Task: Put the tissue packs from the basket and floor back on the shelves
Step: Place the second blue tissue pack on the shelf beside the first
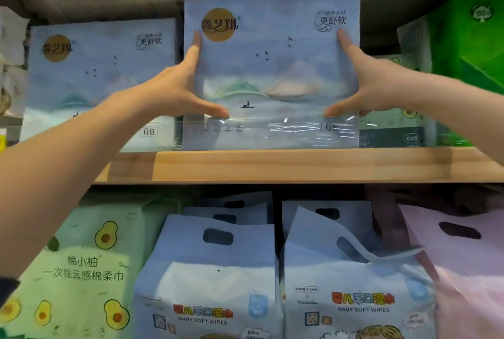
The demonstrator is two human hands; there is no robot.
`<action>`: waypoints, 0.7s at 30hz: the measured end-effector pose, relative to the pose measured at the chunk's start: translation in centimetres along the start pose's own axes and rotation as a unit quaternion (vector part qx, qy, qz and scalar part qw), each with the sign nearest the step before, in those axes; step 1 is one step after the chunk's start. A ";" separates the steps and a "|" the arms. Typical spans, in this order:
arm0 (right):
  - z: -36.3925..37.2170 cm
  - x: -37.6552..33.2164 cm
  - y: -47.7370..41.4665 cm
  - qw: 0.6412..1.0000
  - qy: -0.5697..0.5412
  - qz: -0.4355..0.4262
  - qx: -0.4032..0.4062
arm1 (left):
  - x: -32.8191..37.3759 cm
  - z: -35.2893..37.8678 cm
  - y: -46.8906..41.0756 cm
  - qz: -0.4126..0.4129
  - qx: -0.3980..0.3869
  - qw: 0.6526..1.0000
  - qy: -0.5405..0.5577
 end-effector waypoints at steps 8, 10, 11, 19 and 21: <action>1.9 1.4 -2.2 0.999 0.019 0.003 -0.047 | -1.1 1.2 -2.2 -0.035 -0.015 0.999 -0.018; 2.2 1.8 -3.0 0.998 0.021 0.003 -0.058 | -1.4 1.4 -2.8 -0.042 -0.015 0.999 -0.028; 2.3 1.9 -3.4 0.998 0.021 0.004 -0.061 | -1.6 1.5 -3.1 -0.043 -0.015 0.998 -0.033; 2.5 2.2 -4.1 0.998 -0.001 0.003 -0.056 | -2.2 1.9 -4.3 -0.035 -0.029 0.999 -0.023; 2.5 2.2 -4.0 0.999 -0.003 0.002 -0.054 | -2.2 1.9 -4.3 -0.032 -0.032 0.999 -0.009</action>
Point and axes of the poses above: each hand's wrist, its own y-axis away from the middle knuckle, its own z-axis out of the palm, x = y × z, the point moved 8 cm from there along -y, towards the middle knuckle, and after that the axes turned 10 degrees about -z, right-handed, at the moved point
